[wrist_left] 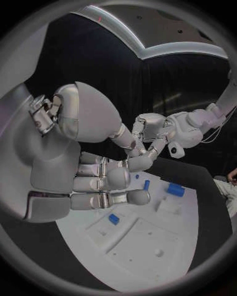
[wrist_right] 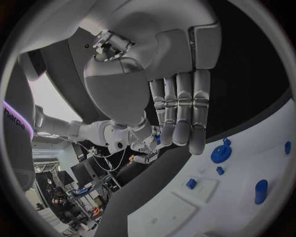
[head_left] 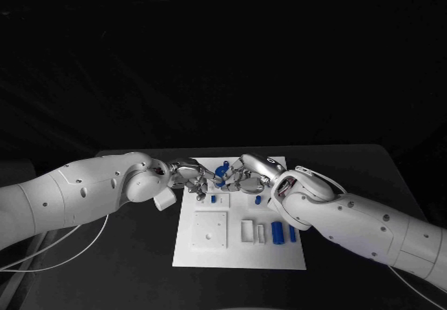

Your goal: Assemble the parts on the task board

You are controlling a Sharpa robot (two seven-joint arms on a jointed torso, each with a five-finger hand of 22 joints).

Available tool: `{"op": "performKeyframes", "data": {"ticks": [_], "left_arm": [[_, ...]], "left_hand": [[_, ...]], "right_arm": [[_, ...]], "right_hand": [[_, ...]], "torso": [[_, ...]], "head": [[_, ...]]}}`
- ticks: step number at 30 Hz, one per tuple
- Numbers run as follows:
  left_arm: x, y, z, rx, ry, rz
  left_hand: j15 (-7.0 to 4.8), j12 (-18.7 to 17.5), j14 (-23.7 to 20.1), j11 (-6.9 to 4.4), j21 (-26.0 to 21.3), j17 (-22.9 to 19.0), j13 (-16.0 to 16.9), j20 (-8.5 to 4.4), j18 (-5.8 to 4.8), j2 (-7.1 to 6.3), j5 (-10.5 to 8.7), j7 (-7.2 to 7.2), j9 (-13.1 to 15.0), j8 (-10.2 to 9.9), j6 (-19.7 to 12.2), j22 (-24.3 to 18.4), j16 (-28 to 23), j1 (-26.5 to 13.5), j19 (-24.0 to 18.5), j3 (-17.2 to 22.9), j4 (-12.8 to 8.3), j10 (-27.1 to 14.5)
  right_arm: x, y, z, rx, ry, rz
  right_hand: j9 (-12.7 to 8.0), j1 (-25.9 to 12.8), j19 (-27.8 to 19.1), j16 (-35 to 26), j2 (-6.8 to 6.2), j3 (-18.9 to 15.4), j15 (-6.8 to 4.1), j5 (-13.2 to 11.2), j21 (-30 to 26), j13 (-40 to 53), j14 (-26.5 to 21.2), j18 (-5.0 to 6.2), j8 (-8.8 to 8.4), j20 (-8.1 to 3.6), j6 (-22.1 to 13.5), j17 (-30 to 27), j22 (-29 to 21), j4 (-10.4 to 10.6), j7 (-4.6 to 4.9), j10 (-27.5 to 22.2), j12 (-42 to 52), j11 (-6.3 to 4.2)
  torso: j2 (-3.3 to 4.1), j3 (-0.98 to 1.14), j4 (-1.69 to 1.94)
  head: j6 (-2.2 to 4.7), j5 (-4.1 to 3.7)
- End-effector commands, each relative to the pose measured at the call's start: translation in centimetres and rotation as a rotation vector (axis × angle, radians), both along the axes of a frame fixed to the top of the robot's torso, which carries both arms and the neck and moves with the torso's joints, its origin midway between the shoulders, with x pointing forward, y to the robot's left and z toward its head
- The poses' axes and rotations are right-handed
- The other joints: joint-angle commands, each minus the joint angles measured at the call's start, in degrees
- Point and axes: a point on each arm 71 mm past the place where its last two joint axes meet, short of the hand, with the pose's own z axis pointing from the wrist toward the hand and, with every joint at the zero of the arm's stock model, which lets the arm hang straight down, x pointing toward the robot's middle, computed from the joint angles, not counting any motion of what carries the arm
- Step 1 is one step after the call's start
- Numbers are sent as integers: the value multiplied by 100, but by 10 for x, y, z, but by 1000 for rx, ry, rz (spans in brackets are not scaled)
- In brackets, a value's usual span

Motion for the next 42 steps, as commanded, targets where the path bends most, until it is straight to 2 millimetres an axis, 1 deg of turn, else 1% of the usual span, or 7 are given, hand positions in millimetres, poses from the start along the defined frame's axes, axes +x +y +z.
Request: {"op": "performKeyframes", "data": {"ticks": [1,10,15,18,22,27,42], "left_arm": [[-1,-7,3,-22,-11,-19],[0,-5,1,32,-32,14],[2,-2,-1,86,-34,39],[3,0,-2,120,-31,54],[5,4,-5,175,-25,67],[8,9,-6,276,-46,60],[26,19,6,692,-178,18]], "left_hand": [[-20,25,-6,-119,26,7,-4,-20,-64,-1,40,-635,567,38,690,103,-1,59,6,23,1,213],[-25,60,20,-132,50,30,-1,-22,-46,-7,135,-639,554,44,717,106,16,94,28,44,-28,214],[-25,89,29,-140,71,55,0,-21,-35,-9,189,-643,554,42,736,109,36,90,35,68,-63,214],[-21,93,31,-143,82,94,-8,-18,-30,-14,218,-645,558,45,747,109,56,86,36,78,-84,214],[-20,100,33,-144,88,117,-12,-16,-27,-15,230,-646,560,45,753,109,69,83,36,82,-95,215],[-19,120,31,-146,125,180,-43,-11,-11,0,238,-646,562,43,759,107,92,61,27,97,-138,214],[-11,170,50,-152,197,285,-57,-6,-4,6,245,-650,542,42,783,113,152,53,28,120,-194,215]], "right_arm": [[0,1,-1,-11,-12,-15],[0,-2,-2,-4,-4,-24],[2,-8,-2,14,-4,-46],[3,-14,-2,26,-10,-63],[4,-27,-1,50,-9,-94],[13,-52,3,99,19,-157],[63,-149,34,300,41,-456]], "right_hand": [[11,-15,33,-3,-65,46,1,7,-29,18,54,-82,15,4,45,11,36,26,7,38,-7,-13],[-6,-92,9,-61,-174,16,25,137,-113,31,14,-88,6,21,-78,9,79,96,55,-13,-60,17],[-17,-107,-231,-376,-487,-630,226,522,-542,-201,-338,-82,25,204,-1189,-232,-172,235,385,-351,-318,248],[-27,180,-188,-442,-533,-1096,294,555,-844,-465,-442,-50,13,290,-1652,-443,-398,501,461,-441,-351,315],[-68,427,-131,-450,-711,-1182,333,602,-1068,-700,-522,-47,-24,329,-2353,-632,-560,935,513,-504,-329,358],[-66,540,-19,-396,-733,-1229,327,912,-1236,-934,-530,-53,-26,324,-2283,-828,-666,1193,506,-520,-252,351],[-59,546,26,-293,-561,-1415,307,1344,-1303,-1110,-548,-65,-20,301,-2136,-937,-603,909,492,-528,-196,328]], "torso": [[0,4,-1],[-1,3,-5],[-2,8,-9],[-3,11,-7],[-1,16,-8],[-9,13,-16],[-12,25,-26]], "head": [[1,-3],[3,-2],[-4,6],[-8,16],[-13,25],[-24,26],[-88,99]]}}
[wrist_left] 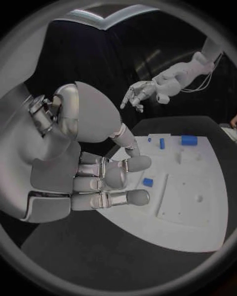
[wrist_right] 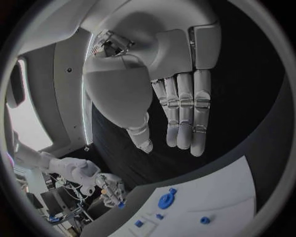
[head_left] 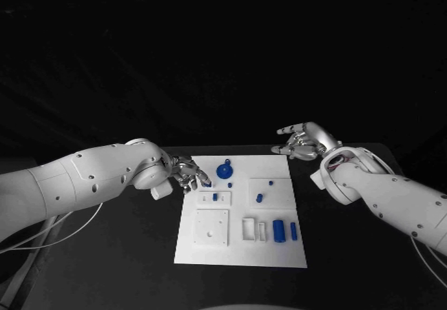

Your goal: Assemble the parts on the task board

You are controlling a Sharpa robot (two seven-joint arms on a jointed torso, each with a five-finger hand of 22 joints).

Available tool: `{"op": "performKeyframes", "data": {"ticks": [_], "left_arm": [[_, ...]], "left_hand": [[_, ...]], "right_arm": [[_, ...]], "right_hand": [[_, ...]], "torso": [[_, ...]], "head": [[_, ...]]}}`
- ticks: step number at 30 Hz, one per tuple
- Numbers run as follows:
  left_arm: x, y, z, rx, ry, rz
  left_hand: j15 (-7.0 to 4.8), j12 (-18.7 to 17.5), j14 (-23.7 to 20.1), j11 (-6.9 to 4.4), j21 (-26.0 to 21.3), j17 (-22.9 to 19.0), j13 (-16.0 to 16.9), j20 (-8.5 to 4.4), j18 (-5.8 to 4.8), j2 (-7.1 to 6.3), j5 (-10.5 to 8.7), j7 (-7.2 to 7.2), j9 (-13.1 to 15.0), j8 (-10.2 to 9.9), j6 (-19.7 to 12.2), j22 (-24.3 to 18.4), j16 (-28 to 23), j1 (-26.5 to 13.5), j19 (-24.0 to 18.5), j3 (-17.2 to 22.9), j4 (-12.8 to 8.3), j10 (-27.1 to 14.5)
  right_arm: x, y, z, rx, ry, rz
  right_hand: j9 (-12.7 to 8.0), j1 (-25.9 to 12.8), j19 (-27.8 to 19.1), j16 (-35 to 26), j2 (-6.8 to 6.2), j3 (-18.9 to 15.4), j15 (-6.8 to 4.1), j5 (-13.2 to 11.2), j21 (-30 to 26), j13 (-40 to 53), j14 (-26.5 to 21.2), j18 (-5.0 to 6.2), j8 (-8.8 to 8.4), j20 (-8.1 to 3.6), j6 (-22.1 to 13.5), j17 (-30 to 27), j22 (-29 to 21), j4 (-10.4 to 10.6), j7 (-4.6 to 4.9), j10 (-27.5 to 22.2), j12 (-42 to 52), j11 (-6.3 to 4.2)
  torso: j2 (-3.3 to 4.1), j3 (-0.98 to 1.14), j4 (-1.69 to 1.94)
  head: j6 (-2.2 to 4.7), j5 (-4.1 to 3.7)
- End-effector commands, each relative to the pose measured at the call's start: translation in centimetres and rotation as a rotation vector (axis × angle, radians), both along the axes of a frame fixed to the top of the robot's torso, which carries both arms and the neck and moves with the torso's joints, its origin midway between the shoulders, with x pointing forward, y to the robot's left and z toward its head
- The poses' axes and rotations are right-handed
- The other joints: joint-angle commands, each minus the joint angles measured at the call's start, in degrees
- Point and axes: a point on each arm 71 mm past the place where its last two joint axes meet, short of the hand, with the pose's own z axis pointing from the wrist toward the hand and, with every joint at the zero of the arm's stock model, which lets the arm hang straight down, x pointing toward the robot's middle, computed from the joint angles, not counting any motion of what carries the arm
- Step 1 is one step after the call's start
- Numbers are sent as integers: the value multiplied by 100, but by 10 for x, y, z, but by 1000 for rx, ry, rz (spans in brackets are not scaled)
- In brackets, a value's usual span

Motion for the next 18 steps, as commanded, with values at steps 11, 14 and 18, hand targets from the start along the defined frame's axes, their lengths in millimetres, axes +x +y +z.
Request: {"op": "performKeyframes", "data": {"ticks": [11,14,18], "left_arm": [[8,-5,-10,360,-85,-70],[10,-8,-14,382,-86,-73],[11,-11,-20,405,-92,-79]], "left_hand": [[-9,57,26,-133,58,77,-7,9,13,36,55,-652,544,21,792,115,79,-10,23,146,-196,194],[-8,59,26,-134,61,79,-7,9,15,36,58,-652,546,22,792,115,82,-12,23,147,-198,193],[-7,69,26,-134,75,88,-7,13,20,38,70,-653,552,22,792,116,93,-19,23,151,-206,193]], "right_arm": [[23,-28,19,152,12,-107],[24,-27,19,156,15,-106],[25,-26,19,159,18,-105]], "right_hand": [[3,-74,28,58,176,-72,-8,54,-75,-43,-57,-66,-20,-4,29,-42,54,-206,10,-34,42,-17],[3,-82,25,57,181,-62,-6,55,-82,-49,-65,-66,-20,-2,41,-46,59,-203,11,-41,37,-16],[3,-82,25,57,181,-62,-6,55,-82,-49,-65,-66,-20,-2,41,-46,59,-203,11,-41,37,-16]], "torso": [[17,-10,-1],[20,-15,-5],[17,-17,5]], "head": [[-77,42],[-84,38],[-98,38]]}}
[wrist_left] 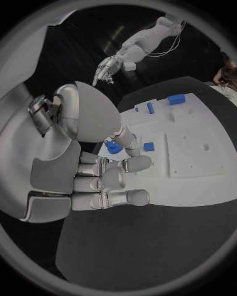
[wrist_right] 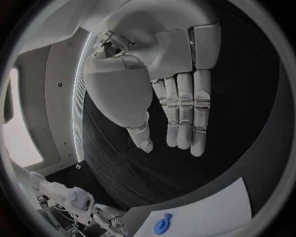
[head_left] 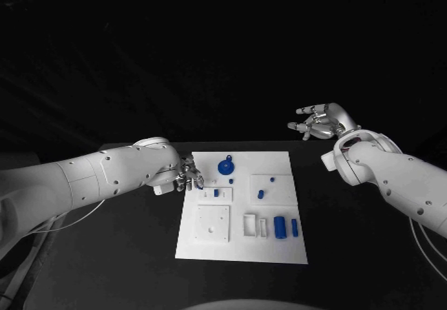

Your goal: Assemble the parts on the task board

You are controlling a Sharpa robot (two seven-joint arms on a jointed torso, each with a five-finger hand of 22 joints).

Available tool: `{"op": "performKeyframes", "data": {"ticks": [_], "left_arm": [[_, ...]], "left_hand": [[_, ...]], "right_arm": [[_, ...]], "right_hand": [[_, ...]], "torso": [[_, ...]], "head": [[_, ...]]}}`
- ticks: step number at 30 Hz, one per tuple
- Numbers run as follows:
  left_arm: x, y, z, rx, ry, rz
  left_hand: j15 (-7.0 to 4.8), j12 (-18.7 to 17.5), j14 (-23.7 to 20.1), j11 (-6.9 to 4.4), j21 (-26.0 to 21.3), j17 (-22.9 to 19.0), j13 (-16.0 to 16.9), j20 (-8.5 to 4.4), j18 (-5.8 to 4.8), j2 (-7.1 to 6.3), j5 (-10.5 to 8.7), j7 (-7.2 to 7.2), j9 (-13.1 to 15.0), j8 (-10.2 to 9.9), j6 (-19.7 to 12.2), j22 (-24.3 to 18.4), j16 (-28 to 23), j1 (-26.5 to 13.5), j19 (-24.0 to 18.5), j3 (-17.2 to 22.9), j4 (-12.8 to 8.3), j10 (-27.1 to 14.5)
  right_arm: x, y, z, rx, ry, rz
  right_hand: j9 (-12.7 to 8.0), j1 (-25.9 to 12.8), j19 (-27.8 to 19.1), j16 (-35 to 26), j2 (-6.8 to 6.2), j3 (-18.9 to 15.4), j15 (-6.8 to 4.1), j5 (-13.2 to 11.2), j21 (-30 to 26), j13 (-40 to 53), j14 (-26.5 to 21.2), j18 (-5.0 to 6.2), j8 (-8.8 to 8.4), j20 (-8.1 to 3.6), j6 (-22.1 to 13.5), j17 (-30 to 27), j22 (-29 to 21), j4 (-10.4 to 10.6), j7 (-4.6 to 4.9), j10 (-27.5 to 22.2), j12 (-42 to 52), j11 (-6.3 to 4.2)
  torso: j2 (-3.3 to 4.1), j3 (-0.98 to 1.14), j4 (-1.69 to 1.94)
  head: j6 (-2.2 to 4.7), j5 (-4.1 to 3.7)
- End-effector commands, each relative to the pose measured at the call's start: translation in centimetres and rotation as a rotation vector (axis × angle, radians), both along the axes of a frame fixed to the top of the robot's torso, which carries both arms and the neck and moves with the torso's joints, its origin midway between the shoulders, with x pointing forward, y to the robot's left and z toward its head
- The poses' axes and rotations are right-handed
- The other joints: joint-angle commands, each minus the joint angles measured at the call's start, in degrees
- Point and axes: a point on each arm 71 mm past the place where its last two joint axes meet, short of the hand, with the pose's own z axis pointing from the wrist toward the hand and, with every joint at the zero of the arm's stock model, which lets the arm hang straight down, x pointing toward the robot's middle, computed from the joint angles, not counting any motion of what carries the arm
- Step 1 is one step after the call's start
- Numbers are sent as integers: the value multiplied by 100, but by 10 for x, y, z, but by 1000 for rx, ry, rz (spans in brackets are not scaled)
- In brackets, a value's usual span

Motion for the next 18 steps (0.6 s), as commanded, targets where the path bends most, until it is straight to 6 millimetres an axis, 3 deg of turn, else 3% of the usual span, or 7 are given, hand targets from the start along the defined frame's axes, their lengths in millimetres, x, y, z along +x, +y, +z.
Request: {"op": "performKeyframes", "data": {"ticks": [1,8,18], "left_arm": [[1,-2,-3,63,-22,-15],[1,-6,-10,71,-22,-16],[-1,-9,-19,62,-10,-9]], "left_hand": [[-23,40,12,-134,18,14,-10,15,25,66,43,-652,559,40,790,111,19,-2,19,169,-196,193],[-22,47,11,-134,32,19,-11,19,29,70,55,-653,569,40,792,109,27,-12,18,171,-203,193],[-20,49,11,-133,40,21,-14,21,31,77,60,-652,575,39,789,108,30,-22,11,175,-208,193]], "right_arm": [[1,2,0,21,7,11],[1,4,0,25,12,17],[1,8,0,27,18,26]], "right_hand": [[2,9,25,34,61,9,-2,17,-25,-5,-26,-66,-20,-2,42,-9,5,-22,11,-41,16,-16],[4,-4,25,39,71,10,-3,11,-36,-8,-27,-67,-18,-2,68,-12,17,-27,9,-42,20,-16],[2,-13,27,44,78,-1,-2,18,-43,-9,-29,-67,-21,-2,38,-14,28,-35,12,-45,24,-14]], "torso": [[-1,-5,8],[0,-14,14],[-2,-5,7]], "head": [[-13,-4],[-26,-10],[-44,-4]]}}
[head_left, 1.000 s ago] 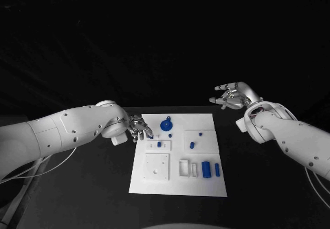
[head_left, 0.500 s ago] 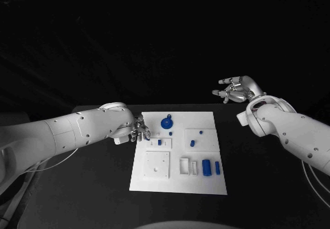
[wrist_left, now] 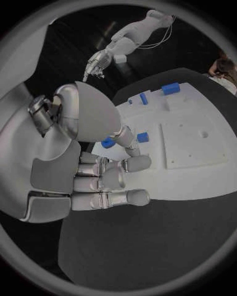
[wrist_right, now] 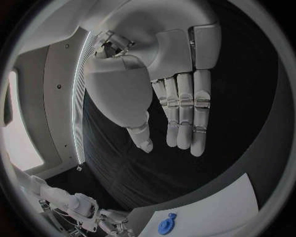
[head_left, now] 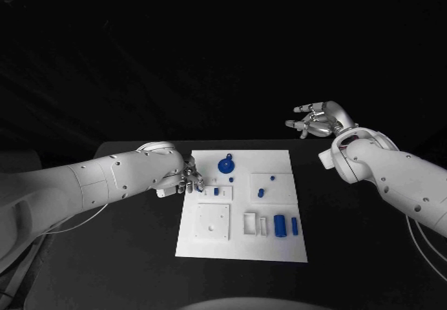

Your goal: Assemble the parts on the task board

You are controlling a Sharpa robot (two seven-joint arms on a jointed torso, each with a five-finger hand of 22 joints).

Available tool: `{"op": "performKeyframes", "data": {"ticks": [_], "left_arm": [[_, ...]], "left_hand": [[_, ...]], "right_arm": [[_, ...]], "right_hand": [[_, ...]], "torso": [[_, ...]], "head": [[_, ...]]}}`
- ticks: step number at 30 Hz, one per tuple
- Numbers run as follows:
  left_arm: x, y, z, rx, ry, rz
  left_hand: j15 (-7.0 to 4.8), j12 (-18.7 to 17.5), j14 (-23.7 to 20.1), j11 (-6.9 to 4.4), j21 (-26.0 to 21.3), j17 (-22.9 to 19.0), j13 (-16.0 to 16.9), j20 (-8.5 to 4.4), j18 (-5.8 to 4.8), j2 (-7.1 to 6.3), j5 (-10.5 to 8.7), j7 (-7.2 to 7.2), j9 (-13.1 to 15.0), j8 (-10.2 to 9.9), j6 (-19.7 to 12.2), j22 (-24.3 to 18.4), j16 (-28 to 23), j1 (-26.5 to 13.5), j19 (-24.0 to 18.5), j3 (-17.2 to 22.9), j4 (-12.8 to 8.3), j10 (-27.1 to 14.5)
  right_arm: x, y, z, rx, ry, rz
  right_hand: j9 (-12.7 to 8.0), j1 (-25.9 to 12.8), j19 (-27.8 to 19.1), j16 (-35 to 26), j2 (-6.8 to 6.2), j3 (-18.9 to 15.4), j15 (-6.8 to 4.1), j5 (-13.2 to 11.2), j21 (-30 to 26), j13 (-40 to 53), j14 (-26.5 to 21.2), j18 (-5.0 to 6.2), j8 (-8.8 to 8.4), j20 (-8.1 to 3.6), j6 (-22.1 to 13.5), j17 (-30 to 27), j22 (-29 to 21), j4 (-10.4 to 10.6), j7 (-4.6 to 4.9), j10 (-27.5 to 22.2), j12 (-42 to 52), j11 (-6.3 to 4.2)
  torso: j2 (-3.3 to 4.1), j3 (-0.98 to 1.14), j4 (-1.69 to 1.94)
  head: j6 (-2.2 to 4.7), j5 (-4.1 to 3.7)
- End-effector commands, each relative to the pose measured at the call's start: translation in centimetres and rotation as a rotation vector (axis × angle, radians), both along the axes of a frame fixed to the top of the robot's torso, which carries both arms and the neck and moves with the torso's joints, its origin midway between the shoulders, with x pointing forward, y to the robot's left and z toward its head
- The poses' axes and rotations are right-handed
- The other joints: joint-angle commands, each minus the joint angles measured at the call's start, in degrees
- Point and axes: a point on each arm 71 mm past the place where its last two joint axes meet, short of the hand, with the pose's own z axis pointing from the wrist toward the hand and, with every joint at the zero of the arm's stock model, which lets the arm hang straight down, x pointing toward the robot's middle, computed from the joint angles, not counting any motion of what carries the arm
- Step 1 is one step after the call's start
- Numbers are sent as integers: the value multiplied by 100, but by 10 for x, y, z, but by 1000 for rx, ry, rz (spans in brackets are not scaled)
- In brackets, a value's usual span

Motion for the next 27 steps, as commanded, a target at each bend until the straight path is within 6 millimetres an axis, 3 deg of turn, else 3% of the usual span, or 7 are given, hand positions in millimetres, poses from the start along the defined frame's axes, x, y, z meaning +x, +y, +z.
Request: {"op": "performKeyframes", "data": {"ticks": [1,27], "left_arm": [[-1,-3,-2,-2,-5,0],[-5,-12,-8,-52,26,9]], "left_hand": [[-38,21,9,-133,39,9,-9,21,31,61,27,-652,575,12,789,110,30,7,11,174,-207,193],[-38,28,7,-132,51,10,-12,24,34,75,23,-652,585,11,782,106,35,-9,3,173,-208,192]], "right_arm": [[0,2,0,5,6,16],[1,3,-1,7,13,18]], "right_hand": [[1,3,27,24,62,-1,-2,18,-25,-10,-29,-67,-21,-2,13,-7,11,-36,-11,-34,25,-3],[3,6,28,26,76,-3,-2,17,-39,-13,-35,-67,-19,-1,21,-11,25,-51,-12,-38,26,-3]], "torso": [[0,4,-6],[0,11,-7]], "head": [[-6,-1],[-37,-22]]}}
